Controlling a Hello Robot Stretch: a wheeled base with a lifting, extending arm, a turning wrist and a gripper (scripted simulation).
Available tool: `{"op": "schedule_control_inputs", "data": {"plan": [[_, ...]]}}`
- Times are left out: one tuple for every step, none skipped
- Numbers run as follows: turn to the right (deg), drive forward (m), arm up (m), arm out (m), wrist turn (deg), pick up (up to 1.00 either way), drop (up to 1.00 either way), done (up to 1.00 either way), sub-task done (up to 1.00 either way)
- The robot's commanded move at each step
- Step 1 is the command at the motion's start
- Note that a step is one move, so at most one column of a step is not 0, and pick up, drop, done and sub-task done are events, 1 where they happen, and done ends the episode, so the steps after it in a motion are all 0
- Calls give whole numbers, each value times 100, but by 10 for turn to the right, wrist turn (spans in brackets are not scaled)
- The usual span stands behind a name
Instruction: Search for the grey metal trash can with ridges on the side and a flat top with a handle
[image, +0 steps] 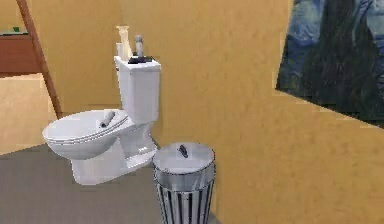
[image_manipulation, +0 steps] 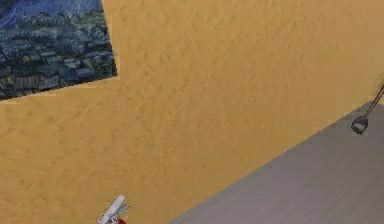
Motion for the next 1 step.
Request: {"op": "schedule_control_inputs", "data": {"plan": [[0, 0, 0, 0, 0, 0, 0, 100, 0]]}}
